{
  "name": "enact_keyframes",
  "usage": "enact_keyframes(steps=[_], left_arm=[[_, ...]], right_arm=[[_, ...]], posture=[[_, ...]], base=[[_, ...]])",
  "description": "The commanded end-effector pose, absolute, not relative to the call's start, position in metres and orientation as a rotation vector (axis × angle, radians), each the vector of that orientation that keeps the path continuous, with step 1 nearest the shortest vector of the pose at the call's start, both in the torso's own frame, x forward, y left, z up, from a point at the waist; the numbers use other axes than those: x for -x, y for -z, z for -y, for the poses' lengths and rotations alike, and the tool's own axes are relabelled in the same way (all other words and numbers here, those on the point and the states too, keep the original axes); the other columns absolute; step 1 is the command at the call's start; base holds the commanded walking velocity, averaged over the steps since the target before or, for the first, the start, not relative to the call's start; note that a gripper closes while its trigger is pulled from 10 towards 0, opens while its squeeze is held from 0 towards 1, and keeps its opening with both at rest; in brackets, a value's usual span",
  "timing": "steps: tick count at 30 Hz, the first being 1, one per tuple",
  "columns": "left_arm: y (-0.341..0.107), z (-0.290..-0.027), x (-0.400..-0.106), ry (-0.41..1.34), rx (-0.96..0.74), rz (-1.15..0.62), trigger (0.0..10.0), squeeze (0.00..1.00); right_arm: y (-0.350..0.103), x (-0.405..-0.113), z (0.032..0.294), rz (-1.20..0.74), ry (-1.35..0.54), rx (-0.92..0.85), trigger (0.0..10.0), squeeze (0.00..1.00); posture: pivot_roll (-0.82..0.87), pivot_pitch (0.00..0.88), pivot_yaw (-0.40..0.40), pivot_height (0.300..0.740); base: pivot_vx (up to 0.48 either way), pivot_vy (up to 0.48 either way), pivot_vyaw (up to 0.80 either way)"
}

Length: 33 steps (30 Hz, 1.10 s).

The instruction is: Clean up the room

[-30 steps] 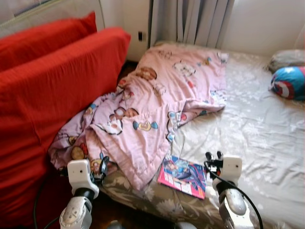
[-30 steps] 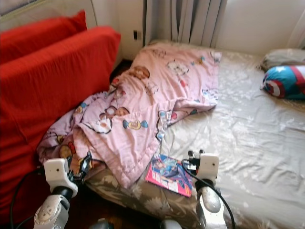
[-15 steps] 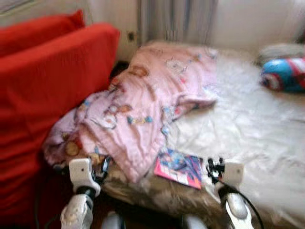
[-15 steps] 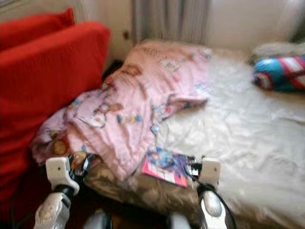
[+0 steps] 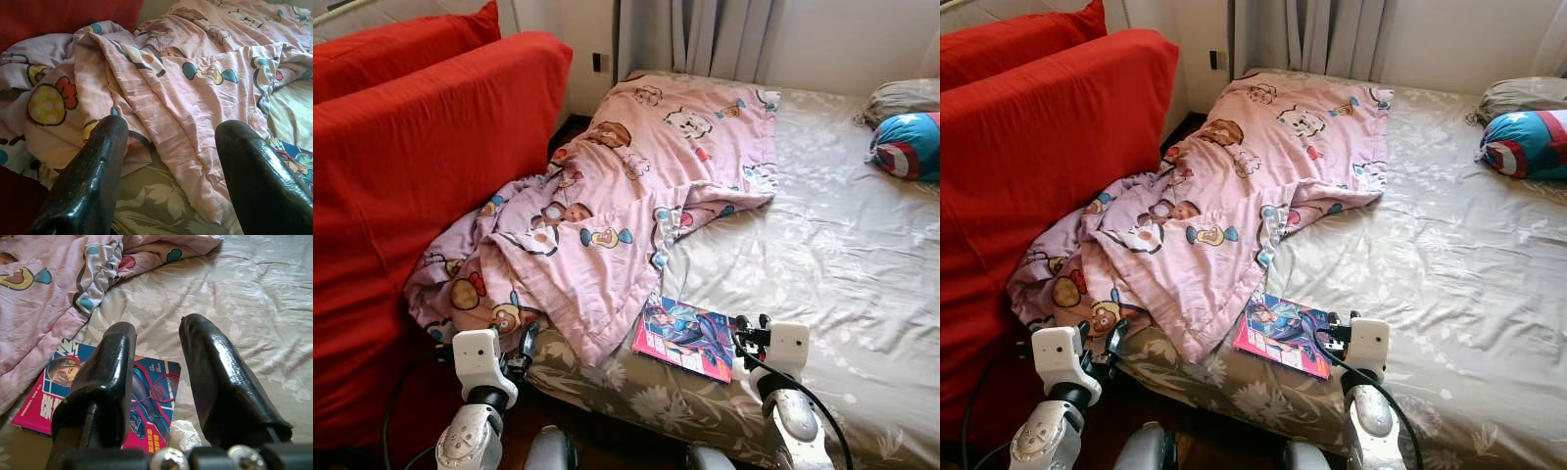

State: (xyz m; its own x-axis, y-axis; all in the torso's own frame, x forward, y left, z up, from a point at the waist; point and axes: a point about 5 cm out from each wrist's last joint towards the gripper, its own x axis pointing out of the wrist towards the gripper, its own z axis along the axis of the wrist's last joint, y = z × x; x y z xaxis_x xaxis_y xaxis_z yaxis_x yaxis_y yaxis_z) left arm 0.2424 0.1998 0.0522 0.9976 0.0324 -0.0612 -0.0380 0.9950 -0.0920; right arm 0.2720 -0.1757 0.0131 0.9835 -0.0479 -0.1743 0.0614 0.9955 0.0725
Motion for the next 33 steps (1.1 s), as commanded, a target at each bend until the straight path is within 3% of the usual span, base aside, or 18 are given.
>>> enact_keyframes(steps=[1,8,33], left_arm=[[-0.0515,-0.1980,-0.2409,-0.027,0.101,-0.069,10.0,0.00],[-0.0509,-0.1986,-0.2406,-0.028,0.099,-0.072,10.0,0.00],[-0.0486,-0.1941,-0.2423,-0.007,0.096,-0.092,10.0,0.00]], right_arm=[[-0.0111,-0.2714,0.1775,-0.186,0.069,-0.070,10.0,0.00],[-0.0122,-0.2719,0.1772,-0.172,0.069,-0.064,10.0,0.00],[-0.0140,-0.2741,0.1791,-0.167,0.092,-0.071,10.0,0.00]], posture=[[-0.02,0.109,-0.015,0.652],[-0.02,0.111,-0.015,0.619],[-0.02,0.111,-0.015,0.619]], base=[[0.000,0.000,0.00],[0.000,0.000,0.00],[0.000,0.000,0.00]])
